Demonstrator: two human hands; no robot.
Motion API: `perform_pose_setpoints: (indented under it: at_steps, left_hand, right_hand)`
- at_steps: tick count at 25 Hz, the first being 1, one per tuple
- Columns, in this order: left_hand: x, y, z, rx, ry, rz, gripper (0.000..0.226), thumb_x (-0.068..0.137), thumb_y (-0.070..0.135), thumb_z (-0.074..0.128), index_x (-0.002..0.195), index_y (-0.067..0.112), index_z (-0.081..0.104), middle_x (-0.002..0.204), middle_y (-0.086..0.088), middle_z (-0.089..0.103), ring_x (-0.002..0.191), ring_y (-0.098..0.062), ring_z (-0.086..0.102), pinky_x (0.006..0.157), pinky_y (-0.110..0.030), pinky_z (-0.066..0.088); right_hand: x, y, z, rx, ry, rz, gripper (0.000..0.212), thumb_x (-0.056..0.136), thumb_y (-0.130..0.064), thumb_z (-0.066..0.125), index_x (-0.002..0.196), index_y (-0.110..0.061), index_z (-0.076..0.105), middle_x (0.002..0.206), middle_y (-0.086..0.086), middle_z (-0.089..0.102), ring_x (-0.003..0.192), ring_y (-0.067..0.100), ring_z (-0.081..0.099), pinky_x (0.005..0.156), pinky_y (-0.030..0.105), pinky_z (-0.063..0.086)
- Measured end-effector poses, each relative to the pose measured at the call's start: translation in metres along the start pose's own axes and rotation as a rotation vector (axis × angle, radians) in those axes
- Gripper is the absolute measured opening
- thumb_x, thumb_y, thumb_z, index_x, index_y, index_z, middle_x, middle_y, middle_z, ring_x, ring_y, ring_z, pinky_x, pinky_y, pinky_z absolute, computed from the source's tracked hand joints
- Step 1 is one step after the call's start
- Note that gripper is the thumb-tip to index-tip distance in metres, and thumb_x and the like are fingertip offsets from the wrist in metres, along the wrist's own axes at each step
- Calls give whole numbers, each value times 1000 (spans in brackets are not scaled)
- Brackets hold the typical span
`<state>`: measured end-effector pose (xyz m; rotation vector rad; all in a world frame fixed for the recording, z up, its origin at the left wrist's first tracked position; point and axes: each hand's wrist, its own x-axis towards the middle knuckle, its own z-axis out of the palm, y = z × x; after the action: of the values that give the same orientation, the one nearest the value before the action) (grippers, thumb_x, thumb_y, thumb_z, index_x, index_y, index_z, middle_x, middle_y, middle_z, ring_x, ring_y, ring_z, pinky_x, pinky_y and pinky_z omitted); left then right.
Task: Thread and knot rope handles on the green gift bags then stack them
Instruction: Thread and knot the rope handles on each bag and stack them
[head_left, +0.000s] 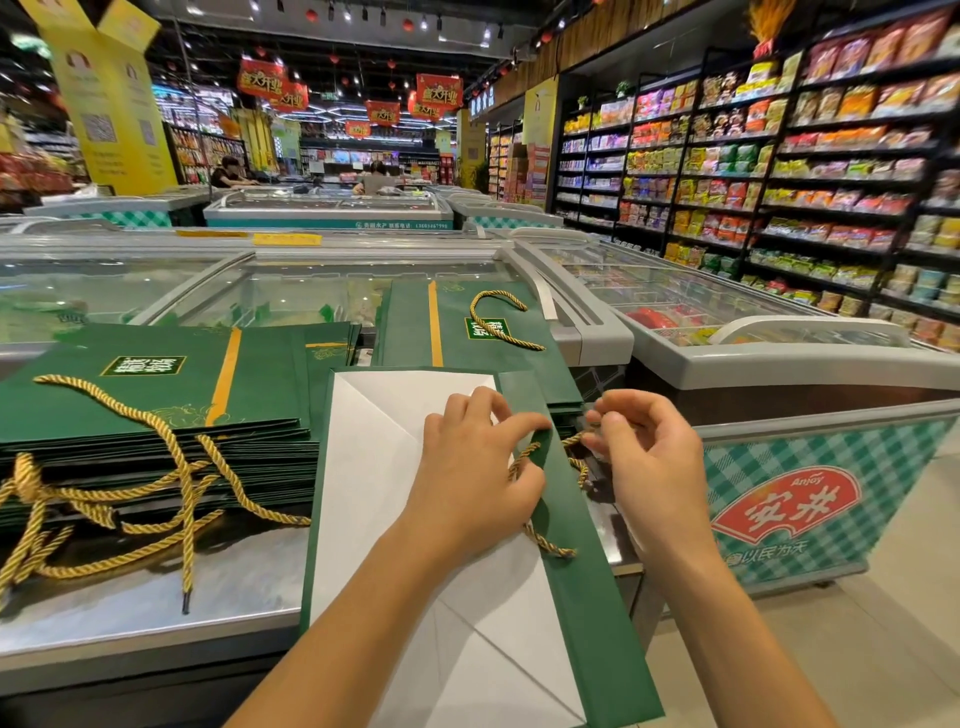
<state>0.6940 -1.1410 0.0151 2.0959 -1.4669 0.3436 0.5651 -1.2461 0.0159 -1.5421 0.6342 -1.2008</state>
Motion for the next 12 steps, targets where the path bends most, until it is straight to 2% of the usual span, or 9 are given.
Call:
perform_pose_setpoints:
  at_steps: [3, 6, 7, 9, 11, 12]
  left_hand:
    - [2, -6, 1, -149, 46, -46, 36, 83, 39, 51, 115, 31, 65, 107, 9, 49, 105, -13, 41, 93, -35, 37]
    - [3, -11, -6, -233, 50, -69, 13, 83, 26, 64, 95, 21, 65, 101, 7, 56, 99, -14, 49, 89, -32, 45]
    - [2, -13, -9, -231, 41, -70, 9, 83, 21, 66, 91, 20, 66, 102, 6, 59, 99, -14, 52, 89, -33, 46]
    - [-1, -14, -15, -228, 34, -84, 7, 84, 15, 66, 89, 16, 70, 112, 3, 63, 107, -14, 56, 96, -33, 47]
    - [-7, -14, -21, -183, 72, -90, 8, 86, 16, 67, 91, 16, 74, 125, 2, 61, 119, -14, 51, 102, -26, 40]
    - [-10, -15, -24, -119, 118, -89, 7, 88, 20, 68, 92, 19, 74, 127, 3, 58, 123, -14, 46, 101, -24, 34]
  right_hand:
    - [-1, 4, -3, -245, -119, -194, 35, 96, -11, 64, 128, -26, 64, 135, -12, 59, 127, -5, 52, 110, 23, 42]
    - [0, 2, -1, -599, -456, -322, 55, 95, -22, 68, 147, -29, 50, 158, -21, 33, 148, -5, 23, 118, 11, 17]
    - [1, 1, -1, -680, -532, -316, 59, 95, -29, 68, 150, -29, 47, 161, -22, 27, 150, -4, 18, 120, 12, 15]
    - [5, -4, -1, -747, -595, -242, 66, 92, -43, 71, 151, -30, 46, 163, -22, 23, 151, 0, 20, 123, 25, 21]
    - [7, -12, -2, -732, -612, -152, 70, 87, -50, 73, 150, -34, 47, 163, -22, 23, 151, 5, 23, 123, 31, 24]
    - [8, -15, -3, -723, -618, -128, 69, 87, -52, 74, 149, -38, 47, 163, -22, 24, 153, 8, 21, 125, 36, 22]
